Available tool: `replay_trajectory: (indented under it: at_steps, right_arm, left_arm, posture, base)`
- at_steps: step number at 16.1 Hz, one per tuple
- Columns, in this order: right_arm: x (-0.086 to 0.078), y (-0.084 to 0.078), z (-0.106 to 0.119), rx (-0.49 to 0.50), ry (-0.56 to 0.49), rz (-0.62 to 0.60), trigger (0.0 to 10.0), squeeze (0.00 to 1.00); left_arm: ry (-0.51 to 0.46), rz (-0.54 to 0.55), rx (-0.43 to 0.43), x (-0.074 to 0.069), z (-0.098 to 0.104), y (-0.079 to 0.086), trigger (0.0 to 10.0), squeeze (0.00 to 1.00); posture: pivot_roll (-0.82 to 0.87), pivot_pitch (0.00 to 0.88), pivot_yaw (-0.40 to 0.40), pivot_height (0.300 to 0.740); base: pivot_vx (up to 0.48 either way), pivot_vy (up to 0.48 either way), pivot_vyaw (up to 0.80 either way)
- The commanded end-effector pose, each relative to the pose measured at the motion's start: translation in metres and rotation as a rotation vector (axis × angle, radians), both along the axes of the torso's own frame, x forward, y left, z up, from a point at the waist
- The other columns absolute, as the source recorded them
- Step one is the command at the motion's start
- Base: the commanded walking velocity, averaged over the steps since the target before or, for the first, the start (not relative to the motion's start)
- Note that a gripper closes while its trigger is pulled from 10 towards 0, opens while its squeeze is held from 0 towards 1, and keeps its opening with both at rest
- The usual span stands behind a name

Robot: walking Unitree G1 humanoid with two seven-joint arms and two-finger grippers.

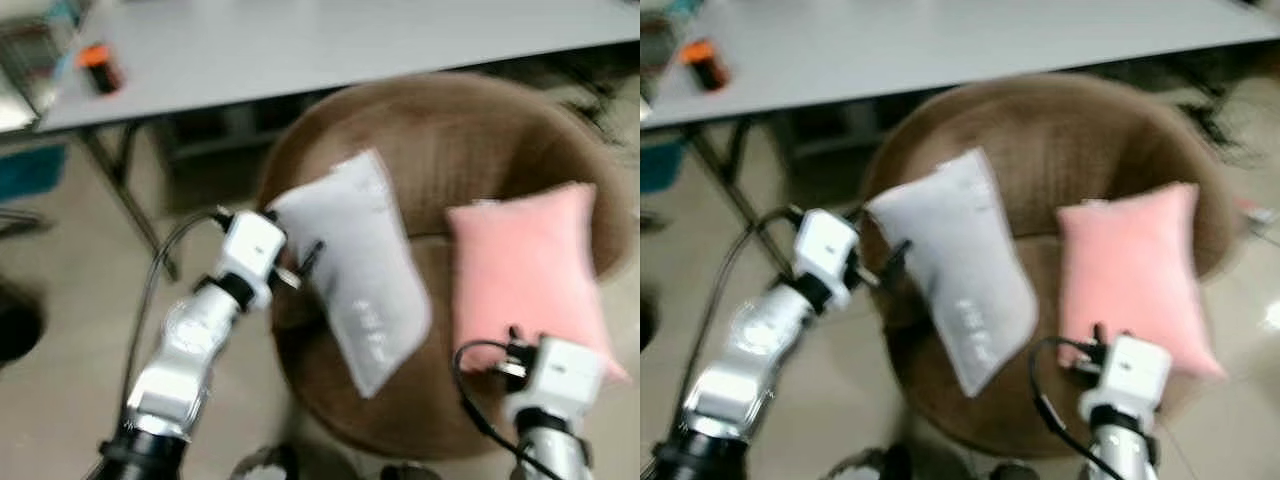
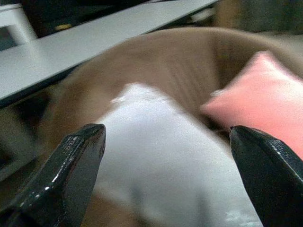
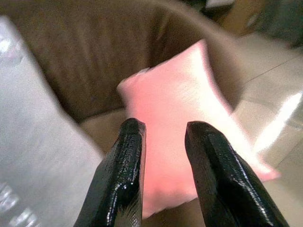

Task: Move the pillow to the sofa from floor

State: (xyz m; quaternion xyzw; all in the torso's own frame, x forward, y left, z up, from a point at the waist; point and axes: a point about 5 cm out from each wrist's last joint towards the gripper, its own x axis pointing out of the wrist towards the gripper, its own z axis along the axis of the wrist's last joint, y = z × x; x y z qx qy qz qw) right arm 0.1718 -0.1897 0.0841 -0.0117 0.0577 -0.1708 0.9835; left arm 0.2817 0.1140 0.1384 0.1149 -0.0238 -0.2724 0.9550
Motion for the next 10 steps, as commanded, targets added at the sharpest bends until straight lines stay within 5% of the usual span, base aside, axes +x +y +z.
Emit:
replay_trajectory:
  at_steps: [1, 7, 10]
  right_arm:
    - [0.001, 0.014, 0.005, 0.058, -0.028, -0.013, 10.0, 0.0]
    - [0.019, 0.005, 0.024, -0.122, -0.004, 0.038, 10.0, 0.0]
    - [0.023, 0.011, 0.017, -0.082, 0.048, 0.105, 10.0, 0.0]
  left_arm:
    - [0.018, 0.007, 0.014, -0.001, -0.006, 0.002, 10.0, 0.0]
    - [0.036, 0.047, 0.011, -0.001, -0.015, 0.006, 10.0, 0.0]
    - [0.034, 0.085, 0.014, -0.005, -0.016, 0.014, 10.0, 0.0]
  posture:
    - [-0.08, 0.054, 0.075, 0.74]
    - [-0.06, 0.05, 0.047, 0.74]
    - [-0.04, 0.053, 0.016, 0.74]
  base:
    - [0.0, 0.0, 0.0]
    - [0.0, 0.0, 0.0]
    - [-0.251, 0.0, 0.0]
